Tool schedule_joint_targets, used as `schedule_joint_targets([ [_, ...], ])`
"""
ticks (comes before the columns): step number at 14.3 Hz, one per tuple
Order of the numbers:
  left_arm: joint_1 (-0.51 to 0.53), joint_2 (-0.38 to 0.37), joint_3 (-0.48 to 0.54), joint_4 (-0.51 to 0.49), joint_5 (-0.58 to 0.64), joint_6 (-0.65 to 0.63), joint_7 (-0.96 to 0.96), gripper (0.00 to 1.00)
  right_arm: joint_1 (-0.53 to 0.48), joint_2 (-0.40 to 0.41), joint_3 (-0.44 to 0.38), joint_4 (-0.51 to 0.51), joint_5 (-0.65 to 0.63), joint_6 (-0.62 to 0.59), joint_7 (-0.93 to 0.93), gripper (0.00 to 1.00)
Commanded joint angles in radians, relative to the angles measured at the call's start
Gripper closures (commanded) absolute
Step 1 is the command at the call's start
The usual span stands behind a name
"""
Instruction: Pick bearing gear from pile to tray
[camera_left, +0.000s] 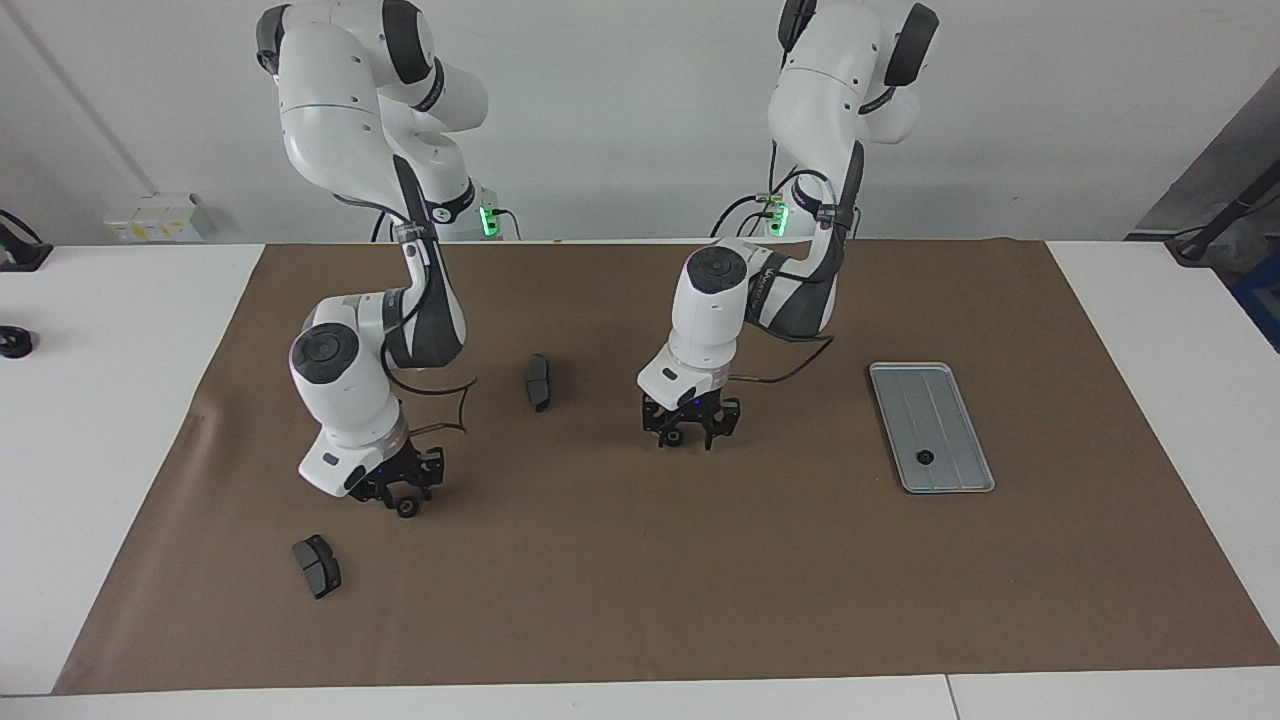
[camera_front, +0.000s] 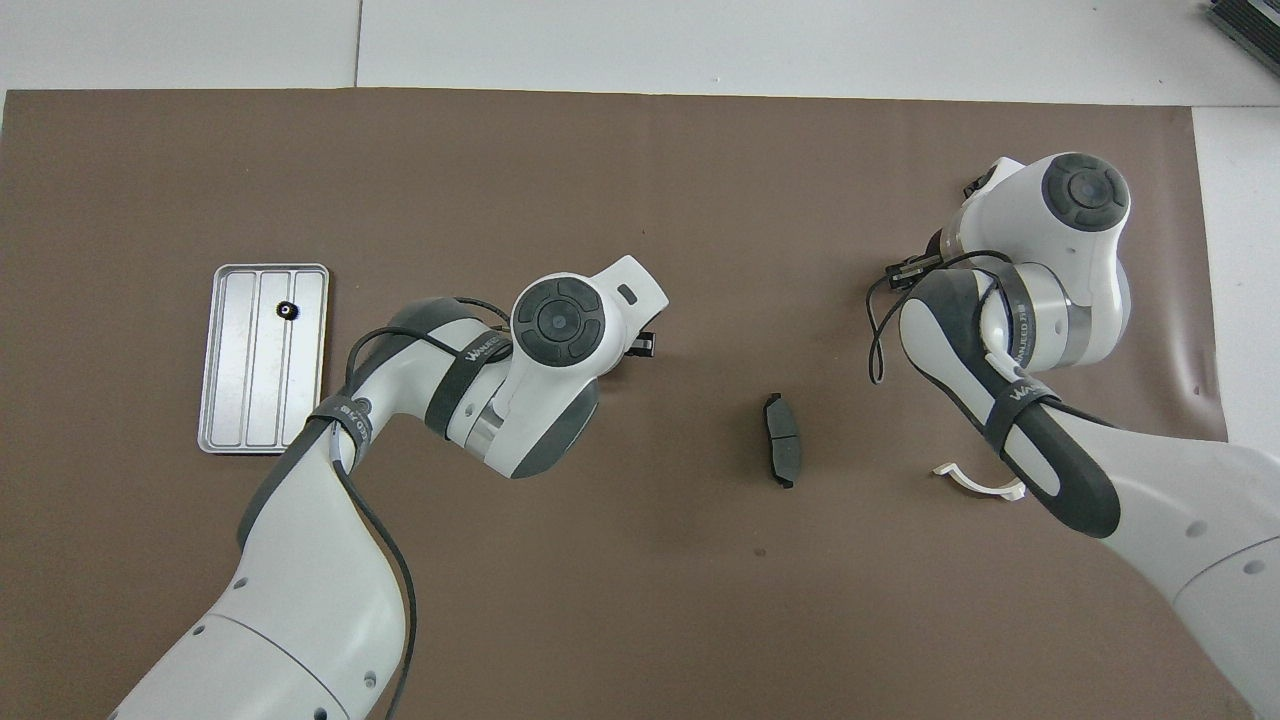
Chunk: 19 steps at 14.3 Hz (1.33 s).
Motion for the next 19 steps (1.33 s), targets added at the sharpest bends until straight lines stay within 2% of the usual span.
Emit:
schedule_joint_targets([
  [1, -0.017, -0.022, 0.014, -0.046, 0.016, 0.021, -0.019, 0.24, -0.016, -0.007, 0.01, -0.012, 0.013, 0.005, -0.009, 1.0],
  [3, -0.018, -0.028, 0.014, -0.054, 0.016, 0.022, -0.021, 0.33, -0.009, -0.007, 0.01, -0.009, 0.013, 0.002, 0.007, 1.0],
  [6, -0.02, -0.028, 0.017, -0.047, 0.016, 0.015, -0.025, 0.8, -0.001, -0.016, 0.013, -0.001, 0.013, -0.016, 0.033, 1.0],
  [8, -0.02, -0.028, 0.017, -0.036, 0.016, 0.002, -0.065, 1.0, 0.019, -0.044, 0.014, 0.003, 0.013, -0.05, 0.099, 1.0],
  [12, -0.017, -0.06, 0.026, -0.033, 0.025, -0.06, -0.094, 1.0, 0.08, -0.113, 0.014, 0.011, 0.013, -0.138, 0.224, 1.0],
  [16, 0.06, -0.196, 0.027, -0.106, 0.027, -0.186, -0.076, 1.0, 0.177, -0.159, 0.016, 0.02, 0.013, -0.22, 0.41, 1.0],
  [19, 0.169, -0.313, 0.026, -0.217, 0.028, -0.177, 0.019, 1.0, 0.269, -0.15, 0.016, 0.023, 0.022, -0.153, 0.586, 1.0],
])
